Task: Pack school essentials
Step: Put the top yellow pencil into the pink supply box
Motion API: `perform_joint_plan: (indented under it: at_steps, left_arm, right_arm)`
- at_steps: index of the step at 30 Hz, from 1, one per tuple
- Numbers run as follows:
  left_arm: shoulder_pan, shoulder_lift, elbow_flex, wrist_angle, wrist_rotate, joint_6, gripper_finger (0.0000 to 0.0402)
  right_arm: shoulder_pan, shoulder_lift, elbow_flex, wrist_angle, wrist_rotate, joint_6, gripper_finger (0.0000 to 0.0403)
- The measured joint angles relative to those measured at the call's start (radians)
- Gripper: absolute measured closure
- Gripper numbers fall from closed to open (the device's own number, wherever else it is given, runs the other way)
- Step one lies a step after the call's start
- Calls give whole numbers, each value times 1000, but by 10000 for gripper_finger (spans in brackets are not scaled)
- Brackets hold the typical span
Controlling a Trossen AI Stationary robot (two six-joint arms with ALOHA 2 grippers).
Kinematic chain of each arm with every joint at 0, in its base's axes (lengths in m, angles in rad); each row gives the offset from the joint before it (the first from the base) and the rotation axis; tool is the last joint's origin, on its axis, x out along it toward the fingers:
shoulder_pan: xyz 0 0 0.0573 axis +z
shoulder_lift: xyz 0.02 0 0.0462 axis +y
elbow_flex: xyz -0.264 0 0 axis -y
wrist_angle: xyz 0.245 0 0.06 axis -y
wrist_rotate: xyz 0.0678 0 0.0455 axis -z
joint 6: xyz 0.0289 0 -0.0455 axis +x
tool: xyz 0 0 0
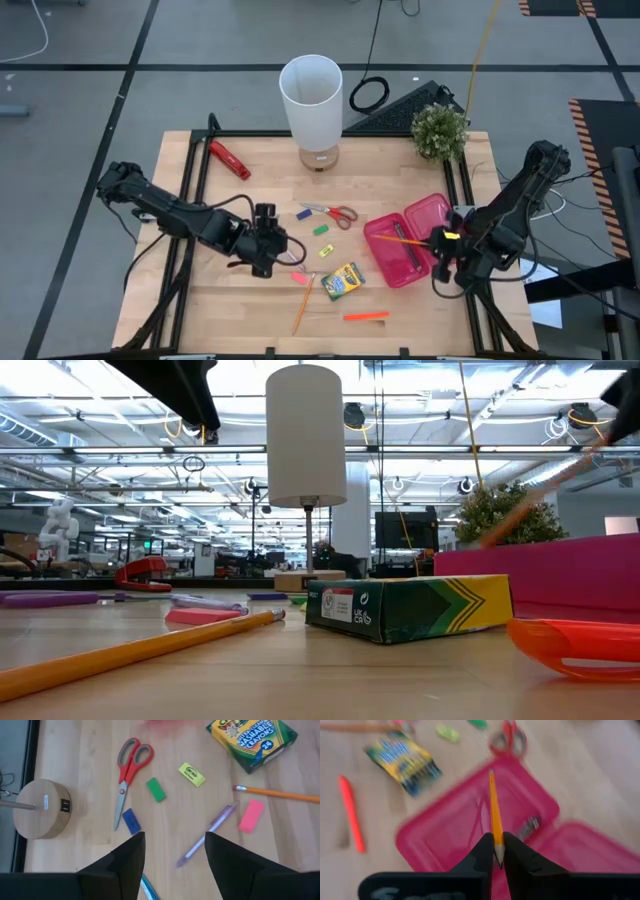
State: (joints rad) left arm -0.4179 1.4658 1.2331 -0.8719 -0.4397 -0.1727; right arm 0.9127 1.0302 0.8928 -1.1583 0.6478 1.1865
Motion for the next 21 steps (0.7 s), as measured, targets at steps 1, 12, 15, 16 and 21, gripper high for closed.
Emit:
perform_joint_plan:
  at_steps: [1,12,15,16,21]
  left_arm:
    - [-4,0,0,0,0,-7,192]
    - [-44,0,0,3,-5,-73,192]
    - [-53,0,0,4,-6,-73,192]
    - [-56,0,0,4,-6,-72,192]
    - [-54,0,0,5,-6,-67,192]
  right_arm:
    - [0,0,0,-27,-26,32,383]
    - [-17,39,0,-132,-48,184,383]
    - [-27,68,0,-135,-48,191,383]
    - [-33,79,0,-134,-48,191,383]
    - [-61,121,0,-134,-49,182,382]
